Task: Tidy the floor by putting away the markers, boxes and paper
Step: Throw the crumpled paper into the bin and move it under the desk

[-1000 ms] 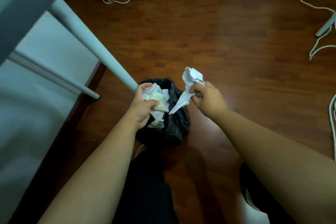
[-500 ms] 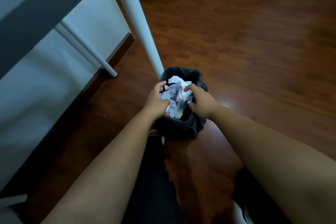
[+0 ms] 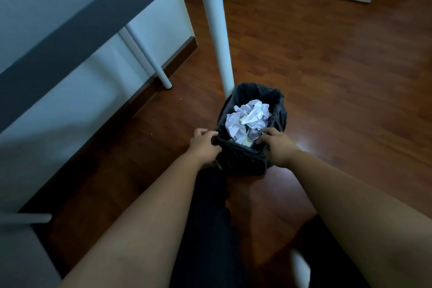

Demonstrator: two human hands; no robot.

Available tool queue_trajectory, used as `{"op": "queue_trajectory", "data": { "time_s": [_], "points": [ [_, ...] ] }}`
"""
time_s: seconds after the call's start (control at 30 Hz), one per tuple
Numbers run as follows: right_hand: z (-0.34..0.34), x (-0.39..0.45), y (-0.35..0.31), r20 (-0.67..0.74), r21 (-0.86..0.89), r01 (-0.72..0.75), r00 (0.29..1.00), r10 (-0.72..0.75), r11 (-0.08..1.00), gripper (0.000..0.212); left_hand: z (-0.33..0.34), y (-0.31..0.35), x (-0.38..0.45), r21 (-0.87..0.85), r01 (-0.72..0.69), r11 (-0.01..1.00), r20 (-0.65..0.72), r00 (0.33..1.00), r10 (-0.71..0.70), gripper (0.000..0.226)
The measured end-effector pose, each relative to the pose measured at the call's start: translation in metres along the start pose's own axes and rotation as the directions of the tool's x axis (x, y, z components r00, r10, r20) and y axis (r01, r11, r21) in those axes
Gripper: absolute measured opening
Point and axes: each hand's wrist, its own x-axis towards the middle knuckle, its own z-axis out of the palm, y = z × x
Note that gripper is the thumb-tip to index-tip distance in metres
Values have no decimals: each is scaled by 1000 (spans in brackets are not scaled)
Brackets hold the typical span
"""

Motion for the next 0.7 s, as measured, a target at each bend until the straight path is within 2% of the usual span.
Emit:
{"op": "queue_trajectory", "data": {
  "time_s": [0.13,0.23,0.3,0.37,0.43,0.5,0.6,0.7],
  "points": [
    [-20,10,-7,-212,186,-52,973,91,981,33,-13,4,-5,-60,37,997,119,992,-30,66],
    [-34,20,-1,-280,263,-119,940,194,957,31,-4,10,-4,-74,101,992,90,991,-94,61],
    [-37,24,7,-275,256,-173,930,243,951,32,12,17,-4,-165,199,966,63,980,-191,62],
    [-37,25,19,-241,254,-238,923,300,937,35,32,27,-7,-371,332,867,132,943,-304,74],
    [-33,27,32,-196,320,-292,911,364,901,42,50,45,-11,-586,458,669,276,888,-367,92],
    [-27,30,43,-122,432,-335,898,422,837,51,62,59,-7,-677,511,530,345,856,-386,106],
    [-18,38,52,-1,662,-375,865,502,648,60,76,67,1,-677,542,497,339,830,-444,112],
    [-17,49,45,32,822,-315,858,513,475,65,77,53,9,-698,547,462,358,826,-436,102]
  ]
}}
